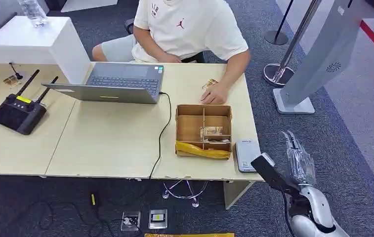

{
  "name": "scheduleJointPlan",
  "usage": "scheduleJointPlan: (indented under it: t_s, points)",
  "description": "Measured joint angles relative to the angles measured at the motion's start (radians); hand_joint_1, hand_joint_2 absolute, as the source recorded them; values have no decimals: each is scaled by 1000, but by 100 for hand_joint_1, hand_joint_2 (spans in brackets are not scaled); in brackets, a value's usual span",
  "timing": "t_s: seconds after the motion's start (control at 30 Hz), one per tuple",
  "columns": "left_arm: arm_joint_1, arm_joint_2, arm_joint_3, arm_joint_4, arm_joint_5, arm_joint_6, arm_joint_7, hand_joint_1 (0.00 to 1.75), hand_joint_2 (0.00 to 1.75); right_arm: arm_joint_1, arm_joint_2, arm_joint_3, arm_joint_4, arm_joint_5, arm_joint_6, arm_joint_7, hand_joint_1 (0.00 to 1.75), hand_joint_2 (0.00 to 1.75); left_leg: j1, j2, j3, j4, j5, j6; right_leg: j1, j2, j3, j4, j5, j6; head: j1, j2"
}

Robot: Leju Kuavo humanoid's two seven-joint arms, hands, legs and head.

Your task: Pass the card to the sensor for recognition and then transmit it.

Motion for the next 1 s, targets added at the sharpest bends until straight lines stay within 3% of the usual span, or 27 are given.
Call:
scheduleJointPlan:
  t_s: [0.23, 0.7, 1.0]
  points:
    - [-6, 0, -2, 0, -26, 0, 19, 0, 0, 3, 16, 13, 1, 16, 29, -8, 0, 175, 0, 0, 0, 0, 0, 0, 0, 0, 0, 0, 0, 0, 0, 0]
    - [-29, 0, -5, 0, -61, 0, 66, 0, 0, -101, 144, 120, 76, 69, 77, -110, 0, 175, 1, 0, 0, 0, 0, 0, 1, 1, 0, 0, 0, 0, 0, 0]
    - [-32, 0, -5, 0, -62, 0, 66, 0, 0, -121, 165, 136, 102, 70, 78, -124, 0, 175, 1, 0, -1, 0, 0, 0, 1, 0, 0, 1, 0, 0, 0, 0]
